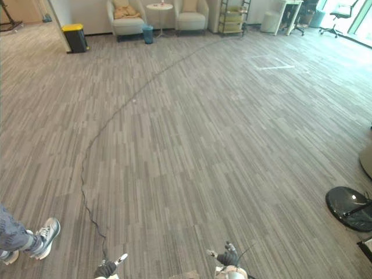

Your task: Pick up cushions and gather them together orderly.

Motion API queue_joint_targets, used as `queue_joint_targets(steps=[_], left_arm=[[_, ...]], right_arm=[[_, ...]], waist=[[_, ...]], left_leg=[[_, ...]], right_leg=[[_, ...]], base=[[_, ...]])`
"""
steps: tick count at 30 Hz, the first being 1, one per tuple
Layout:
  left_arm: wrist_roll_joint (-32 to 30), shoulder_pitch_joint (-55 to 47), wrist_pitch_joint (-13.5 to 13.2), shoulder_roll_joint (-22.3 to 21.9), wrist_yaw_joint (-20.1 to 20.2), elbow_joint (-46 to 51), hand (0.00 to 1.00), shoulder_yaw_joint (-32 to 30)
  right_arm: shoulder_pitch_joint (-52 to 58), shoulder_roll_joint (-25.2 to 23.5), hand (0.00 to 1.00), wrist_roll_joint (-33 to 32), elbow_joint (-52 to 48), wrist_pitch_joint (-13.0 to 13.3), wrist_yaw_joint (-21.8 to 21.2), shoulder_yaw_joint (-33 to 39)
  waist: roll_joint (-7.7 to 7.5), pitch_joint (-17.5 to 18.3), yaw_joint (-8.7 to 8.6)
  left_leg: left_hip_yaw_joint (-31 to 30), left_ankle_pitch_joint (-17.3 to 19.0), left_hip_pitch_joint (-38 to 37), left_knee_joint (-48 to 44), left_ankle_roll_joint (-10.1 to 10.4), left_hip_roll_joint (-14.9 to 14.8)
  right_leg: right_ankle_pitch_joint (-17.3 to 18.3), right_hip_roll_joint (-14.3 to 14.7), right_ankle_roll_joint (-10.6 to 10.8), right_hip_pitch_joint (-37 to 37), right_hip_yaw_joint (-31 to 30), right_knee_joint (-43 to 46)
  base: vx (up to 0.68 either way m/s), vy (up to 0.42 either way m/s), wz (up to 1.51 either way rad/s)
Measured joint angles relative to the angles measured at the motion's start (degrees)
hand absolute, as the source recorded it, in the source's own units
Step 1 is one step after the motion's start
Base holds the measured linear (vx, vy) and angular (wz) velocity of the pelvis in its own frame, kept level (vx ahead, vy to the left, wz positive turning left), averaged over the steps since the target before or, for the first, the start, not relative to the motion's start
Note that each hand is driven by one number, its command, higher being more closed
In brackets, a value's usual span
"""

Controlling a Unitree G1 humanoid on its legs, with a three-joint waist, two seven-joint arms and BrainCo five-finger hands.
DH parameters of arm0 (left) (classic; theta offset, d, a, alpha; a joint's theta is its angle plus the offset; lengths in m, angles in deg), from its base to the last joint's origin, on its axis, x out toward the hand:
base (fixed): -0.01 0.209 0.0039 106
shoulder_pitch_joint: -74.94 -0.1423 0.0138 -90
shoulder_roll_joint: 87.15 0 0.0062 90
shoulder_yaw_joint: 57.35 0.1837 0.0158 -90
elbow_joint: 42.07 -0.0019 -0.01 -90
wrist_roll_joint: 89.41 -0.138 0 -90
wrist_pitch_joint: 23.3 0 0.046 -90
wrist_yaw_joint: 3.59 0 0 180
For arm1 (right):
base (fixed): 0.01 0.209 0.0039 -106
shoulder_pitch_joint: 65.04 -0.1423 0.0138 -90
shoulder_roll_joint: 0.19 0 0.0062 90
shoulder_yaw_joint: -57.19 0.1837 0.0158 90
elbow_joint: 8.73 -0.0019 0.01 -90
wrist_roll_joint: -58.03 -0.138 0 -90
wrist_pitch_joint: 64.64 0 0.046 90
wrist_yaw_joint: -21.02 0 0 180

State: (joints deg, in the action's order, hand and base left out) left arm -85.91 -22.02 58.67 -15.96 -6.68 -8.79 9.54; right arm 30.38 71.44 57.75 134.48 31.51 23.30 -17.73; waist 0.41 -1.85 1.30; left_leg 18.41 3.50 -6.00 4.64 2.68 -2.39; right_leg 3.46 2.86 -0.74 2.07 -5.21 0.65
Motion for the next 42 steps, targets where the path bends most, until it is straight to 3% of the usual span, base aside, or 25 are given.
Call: queue_joint_targets(steps=[4,21,27,33,42], left_arm=[[-0.06,1.15,0.05,-0.26,0.13,-0.17,0.00,0.60],[-2.42,3.56,0.07,0.40,0.95,-2.72,0.00,7.09],[-3.44,3.95,-0.01,1.45,0.95,-4.10,0.00,9.44],[-3.47,4.02,-0.05,3.11,0.95,-4.82,0.00,11.45],[-3.46,4.31,-0.05,3.96,0.96,-5.85,0.00,11.83]], right_arm=[[-0.69,0.08,0.00,-2.78,2.06,-0.47,-0.96,2.53],[-1.81,-1.02,0.00,-13.46,5.28,0.25,-2.44,7.32],[-2.17,0.14,0.00,-13.90,6.46,0.67,-2.48,6.95],[-2.20,0.31,0.00,-14.25,7.41,1.12,-2.53,6.55],[-2.98,0.99,0.00,-16.08,8.77,1.17,-3.01,4.85]], waist=[[-0.06,-0.02,1.09],[-0.18,-0.07,1.30],[-0.20,-0.09,0.90],[-1.30,-0.57,0.86],[-1.28,-0.79,0.63]], left_leg=[[-0.31,-0.43,-0.04,0.65,-0.40,0.02],[-4.81,-0.73,0.10,1.16,-0.74,0.85],[-5.49,-1.29,0.80,1.21,-1.60,2.05],[-6.73,-1.52,0.97,1.25,-1.97,2.89],[-7.71,-1.52,1.02,1.23,-2.00,3.28]], right_leg=[[0.20,-0.05,0.22,-0.02,1.19,-0.43],[0.79,-0.89,1.10,1.05,6.18,-1.20],[0.78,-1.96,1.09,0.99,6.78,-2.02],[0.78,-2.73,1.10,1.08,7.82,-2.46],[0.75,-3.00,1.10,1.90,8.35,-2.92]], base=[[0.10,0.005,0.10],[0.04,-0.013,0.12],[-0.05,0.005,0.06],[-0.01,0.014,0.11],[0.03,-0.006,0.05]])
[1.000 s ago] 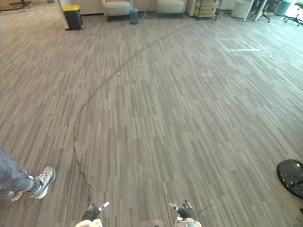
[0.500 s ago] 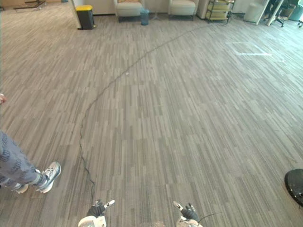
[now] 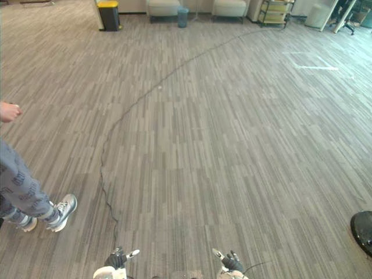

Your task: Pick up cushions and gather them together orderly.

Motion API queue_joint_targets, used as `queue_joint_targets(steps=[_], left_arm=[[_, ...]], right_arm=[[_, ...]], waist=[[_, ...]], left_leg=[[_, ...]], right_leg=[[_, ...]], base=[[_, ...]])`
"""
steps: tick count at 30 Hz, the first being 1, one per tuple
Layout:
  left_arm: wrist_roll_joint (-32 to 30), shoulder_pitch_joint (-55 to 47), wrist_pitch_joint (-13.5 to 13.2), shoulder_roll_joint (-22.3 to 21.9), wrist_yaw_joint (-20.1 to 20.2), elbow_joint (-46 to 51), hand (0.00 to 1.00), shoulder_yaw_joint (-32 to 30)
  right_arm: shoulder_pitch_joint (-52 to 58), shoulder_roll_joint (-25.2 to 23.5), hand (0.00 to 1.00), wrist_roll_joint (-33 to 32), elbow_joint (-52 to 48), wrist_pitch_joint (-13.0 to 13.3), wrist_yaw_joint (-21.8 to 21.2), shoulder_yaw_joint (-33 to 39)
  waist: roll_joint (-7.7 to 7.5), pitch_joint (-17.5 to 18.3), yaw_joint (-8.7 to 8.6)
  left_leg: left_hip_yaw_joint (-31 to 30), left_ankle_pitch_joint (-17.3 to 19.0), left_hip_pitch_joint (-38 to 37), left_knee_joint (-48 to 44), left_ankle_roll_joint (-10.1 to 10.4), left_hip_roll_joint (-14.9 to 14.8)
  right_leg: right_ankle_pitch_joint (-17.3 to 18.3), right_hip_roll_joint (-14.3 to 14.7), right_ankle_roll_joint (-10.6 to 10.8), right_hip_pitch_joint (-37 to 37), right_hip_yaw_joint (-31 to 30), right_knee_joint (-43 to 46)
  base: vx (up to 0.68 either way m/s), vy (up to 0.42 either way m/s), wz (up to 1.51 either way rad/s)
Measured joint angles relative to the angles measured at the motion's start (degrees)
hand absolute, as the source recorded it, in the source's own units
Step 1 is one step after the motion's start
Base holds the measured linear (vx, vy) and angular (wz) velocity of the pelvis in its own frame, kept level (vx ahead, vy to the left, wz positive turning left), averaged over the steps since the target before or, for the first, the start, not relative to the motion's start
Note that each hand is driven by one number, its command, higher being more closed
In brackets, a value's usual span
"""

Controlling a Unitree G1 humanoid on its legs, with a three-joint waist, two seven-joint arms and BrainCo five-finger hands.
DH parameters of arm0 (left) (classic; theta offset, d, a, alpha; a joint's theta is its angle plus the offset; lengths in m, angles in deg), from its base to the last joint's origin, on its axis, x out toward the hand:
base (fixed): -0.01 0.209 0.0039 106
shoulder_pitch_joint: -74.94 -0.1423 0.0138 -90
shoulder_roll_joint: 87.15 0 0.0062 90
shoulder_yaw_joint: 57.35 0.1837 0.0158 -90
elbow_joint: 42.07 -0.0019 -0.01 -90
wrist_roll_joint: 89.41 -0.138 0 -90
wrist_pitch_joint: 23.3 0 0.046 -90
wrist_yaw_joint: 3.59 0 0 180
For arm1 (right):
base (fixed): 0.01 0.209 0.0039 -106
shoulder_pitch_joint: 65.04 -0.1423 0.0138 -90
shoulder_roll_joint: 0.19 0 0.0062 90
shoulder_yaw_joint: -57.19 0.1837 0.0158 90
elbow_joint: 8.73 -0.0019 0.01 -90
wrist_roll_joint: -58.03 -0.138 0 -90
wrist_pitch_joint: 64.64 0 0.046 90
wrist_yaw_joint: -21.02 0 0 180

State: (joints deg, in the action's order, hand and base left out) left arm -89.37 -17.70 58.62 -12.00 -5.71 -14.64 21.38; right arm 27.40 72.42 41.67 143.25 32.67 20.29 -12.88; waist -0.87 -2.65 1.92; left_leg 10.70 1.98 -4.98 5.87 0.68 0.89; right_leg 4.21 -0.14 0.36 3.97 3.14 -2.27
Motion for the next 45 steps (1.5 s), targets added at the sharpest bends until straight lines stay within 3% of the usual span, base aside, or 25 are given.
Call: queue_joint_targets(steps=[5,6,9,10,13,15,18,19,20,23,25,26,27,29,30,32,34,35,36,37,39,40,41,42,45], left_arm=[[0.12,0.41,0.05,-0.22,-0.04,0.59,0.00,-0.28],[0.19,0.38,0.03,-0.25,-0.04,1.47,0.00,-0.89],[0.64,-0.11,0.01,-0.46,-0.02,3.89,0.00,-1.34],[0.85,-0.18,0.00,-0.56,-0.02,4.14,0.00,-1.34],[2.08,0.00,-0.09,-1.26,-0.06,6.65,0.00,-3.51],[3.08,-0.38,-0.17,-1.32,-0.13,6.92,0.00,-3.51],[4.30,-0.42,-0.40,-1.33,-0.24,7.66,0.00,-3.53],[4.67,-0.42,-0.45,-1.46,-0.35,8.06,0.00,-3.53],[4.71,-0.96,-0.47,-1.29,-0.49,7.98,0.00,-3.53],[4.70,-1.05,-0.47,-0.28,-0.53,7.91,0.00,-3.63],[4.68,-0.86,-0.31,0.26,-0.94,7.70,0.00,-3.36],[4.68,-0.76,-0.25,0.34,-1.12,7.46,0.00,-2.97],[4.65,-0.69,-0.24,0.34,-1.10,7.21,0.00,-1.98],[4.64,-0.53,-0.23,0.34,-1.06,6.89,0.00,0.07],[4.65,0.12,-0.11,0.17,-1.06,6.43,0.00,0.93],[4.64,0.69,-0.04,-0.42,-1.01,5.59,0.00,1.42],[4.64,1.94,-0.05,-1.51,-0.99,5.52,0.00,1.42],[4.59,3.19,-0.09,-2.58,-0.95,5.07,0.00,1.21],[4.59,3.47,-0.09,-2.72,-0.94,4.75,0.00,1.21],[4.57,3.98,-0.12,-3.05,-0.91,3.97,0.00,1.41],[4.46,4.17,-0.18,-2.69,-0.56,3.38,0.00,2.32],[4.37,3.58,-0.15,-2.84,-0.03,3.12,0.00,2.00],[3.98,3.46,-0.10,-4.51,0.06,2.38,0.00,0.72],[3.96,3.40,-0.09,-4.70,0.09,2.21,0.00,0.08],[3.45,2.41,-0.01,-4.63,0.25,2.27,0.00,-2.26]], right_arm=[[-0.44,0.28,0.00,-1.46,-0.86,0.23,0.10,-1.66],[-0.41,-0.03,0.00,-1.82,-1.33,0.35,0.14,-2.19],[-0.12,-0.18,0.00,-1.88,-2.70,0.72,0.13,-2.34],[-0.12,-0.09,0.00,-1.94,-2.74,0.89,0.14,-2.38],[-0.47,0.48,0.00,-2.32,-3.38,1.21,0.43,-4.58],[-0.28,0.72,0.00,-2.35,-3.74,1.18,0.77,-4.64],[-0.37,1.12,0.00,-2.29,-3.78,1.17,1.00,-6.36],[-0.70,1.31,0.00,-2.26,-3.86,1.15,1.06,-7.34],[-0.86,1.24,0.00,-2.22,-3.97,1.15,1.36,-7.67],[-0.82,-0.40,0.00,-2.22,-4.36,1.12,1.43,-7.66],[-0.62,-1.93,0.00,-2.24,-5.02,1.10,1.01,-7.73],[-0.27,-2.13,0.00,-2.28,-5.07,1.08,0.54,-7.61],[0.02,-2.14,0.00,-2.32,-5.41,1.09,0.31,-7.14],[1.25,-2.11,0.00,-2.33,-7.14,1.19,-0.26,-7.10],[1.46,-2.06,0.00,-2.34,-8.01,1.24,-0.50,-7.07],[1.71,-1.95,0.00,-2.31,-9.68,1.31,-0.54,-6.92],[1.95,-2.11,0.00,-2.28,-11.50,1.83,-0.71,-6.59],[1.09,-1.81,0.00,-2.23,-12.20,2.43,-0.95,-6.43],[0.97,-1.56,0.00,-2.25,-12.07,2.42,-0.94,-6.26],[0.49,-0.72,0.00,-2.23,-10.90,2.44,-1.10,-6.20],[0.35,-0.55,0.00,-2.29,-9.37,2.49,-1.08,-6.04],[0.71,0.13,0.00,-2.36,-8.45,2.42,-1.10,-5.91],[0.06,2.03,0.00,-2.51,-8.19,2.18,-1.16,-5.60],[-0.13,2.18,0.00,-2.78,-8.05,2.21,-1.23,-5.32],[-0.55,3.00,0.00,-3.80,-8.03,2.13,-1.49,-5.58]], waist=[[0.40,-1.81,-0.07],[-0.01,-2.55,-0.11],[0.16,-3.80,0.03],[0.35,-3.92,0.04],[0.18,-5.33,0.39],[0.76,-5.45,0.64],[0.69,-5.39,1.43],[0.82,-5.35,1.50],[0.48,-5.08,1.86],[-1.39,-3.82,1.92],[-2.47,-3.15,1.99],[-2.87,-2.92,1.95],[-2.88,-3.03,1.82],[-2.49,-3.32,1.49],[-2.01,-3.98,1.07],[-1.69,-4.14,0.47],[-1.92,-4.24,-0.72],[-1.41,-4.59,-2.07],[-1.31,-4.67,-2.18],[-1.07,-4.82,-2.44],[-1.53,-4.67,-2.75],[-0.94,-4.90,-3.10],[1.65,-4.71,-2.81],[2.69,-4.86,-2.48],[5.11,-6.52,-1.89]], left_leg=[[0.04,0.40,0.22,-1.20,0.02,-0.40],[-0.02,2.11,1.56,-4.31,0.09,-0.50],[-0.31,9.54,7.45,-19.38,0.45,-2.49],[-0.21,10.60,8.43,-21.97,0.52,-3.03],[0.42,13.75,19.04,-43.66,1.09,-6.28],[2.11,14.25,21.64,-43.75,1.18,-8.28],[4.00,11.46,25.59,-34.29,0.37,-8.54],[3.91,7.89,26.98,-29.02,1.33,-8.43],[4.76,2.74,26.91,-28.21,0.91,-7.60],[8.44,8.19,27.18,-31.76,-2.19,-5.10],[9.76,11.28,25.33,-33.01,-4.09,-3.29],[10.29,12.52,22.62,-32.56,-4.93,-2.03],[10.55,13.49,18.60,-30.87,-5.50,-0.87],[10.21,15.64,11.58,-27.80,-5.23,-0.24],[10.18,16.46,6.56,-25.66,-5.34,-0.14],[9.80,16.52,0.97,-21.85,-5.39,-0.20],[8.87,16.79,-4.50,-17.22,-4.89,-0.44],[8.36,18.01,-8.23,-14.38,-3.01,-1.54],[8.38,18.08,-9.15,-13.79,-2.92,-1.78],[8.04,18.09,-11.33,-12.39,-2.93,-2.58],[5.25,18.09,-12.95,-12.37,-2.92,-2.44],[2.40,18.10,-14.84,-12.69,-2.91,-2.71],[0.43,17.25,-14.98,-15.89,-1.56,-5.45],[-0.69,15.75,-13.53,-20.20,0.57,-6.29],[-5.30,2.93,0.44,-54.48,3.42,-10.39]], right_leg=[[3.17,-0.05,-0.47,-2.52,0.11,6.30],[4.77,-0.42,-0.60,-3.69,0.45,9.17],[8.20,-0.43,-0.96,-4.98,1.37,14.36],[8.76,-0.26,-1.13,-4.96,1.47,14.92],[11.55,0.00,-2.70,-3.58,1.97,16.36],[12.77,-0.51,-2.43,-1.84,1.96,16.27],[14.37,-3.37,-0.48,-0.76,0.48,15.22],[14.99,-4.40,0.55,-0.65,-0.50,14.39],[15.94,-6.04,1.57,-0.07,-1.88,13.03],[15.13,-9.60,0.46,0.71,-4.91,13.33],[13.45,-11.78,3.01,-0.24,-6.45,18.62],[12.20,-12.64,5.08,-1.37,-7.14,24.97],[7.89,-12.83,7.06,-5.34,-8.33,37.51],[2.10,-12.16,7.93,-12.17,-8.75,56.25],[3.25,-10.84,6.93,-17.37,-7.99,67.23],[5.57,-9.57,5.24,-22.40,-4.64,71.74],[9.02,-8.59,4.57,-28.98,1.22,69.37],[10.14,-8.04,3.42,-32.80,6.56,60.08],[10.03,-7.69,3.19,-33.43,7.64,56.97],[7.95,-6.07,1.12,-34.14,10.25,43.53],[3.25,-4.10,0.30,-33.21,8.62,29.57],[-3.26,-2.47,-3.35,-32.41,6.22,28.50],[0.00,-1.42,-4.46,-31.65,7.73,31.25],[1.90,-0.76,-4.66,-31.02,7.77,32.25],[7.00,2.34,-6.03,-21.31,7.46,28.73]], base=[[-0.01,-0.014,0.02],[-0.03,-0.049,0.10],[-0.04,-0.082,0.11],[0.00,-0.036,0.14],[0.05,0.012,0.17],[0.16,0.109,-0.03],[0.30,0.223,-0.19],[0.37,0.322,-0.41],[0.41,0.347,-0.39],[0.58,0.350,-0.28],[0.58,0.306,-0.13],[0.56,0.261,0.02],[0.55,0.240,0.01],[0.48,0.181,-0.08],[0.53,0.141,-0.17],[0.49,0.066,-0.08],[0.51,-0.002,0.23],[0.38,-0.049,0.29],[0.60,-0.112,0.32],[0.41,-0.086,0.20],[0.54,-0.154,0.49],[0.80,-0.245,0.43],[0.69,-0.213,0.19],[0.68,-0.216,0.01],[0.74,-0.194,-0.12]])
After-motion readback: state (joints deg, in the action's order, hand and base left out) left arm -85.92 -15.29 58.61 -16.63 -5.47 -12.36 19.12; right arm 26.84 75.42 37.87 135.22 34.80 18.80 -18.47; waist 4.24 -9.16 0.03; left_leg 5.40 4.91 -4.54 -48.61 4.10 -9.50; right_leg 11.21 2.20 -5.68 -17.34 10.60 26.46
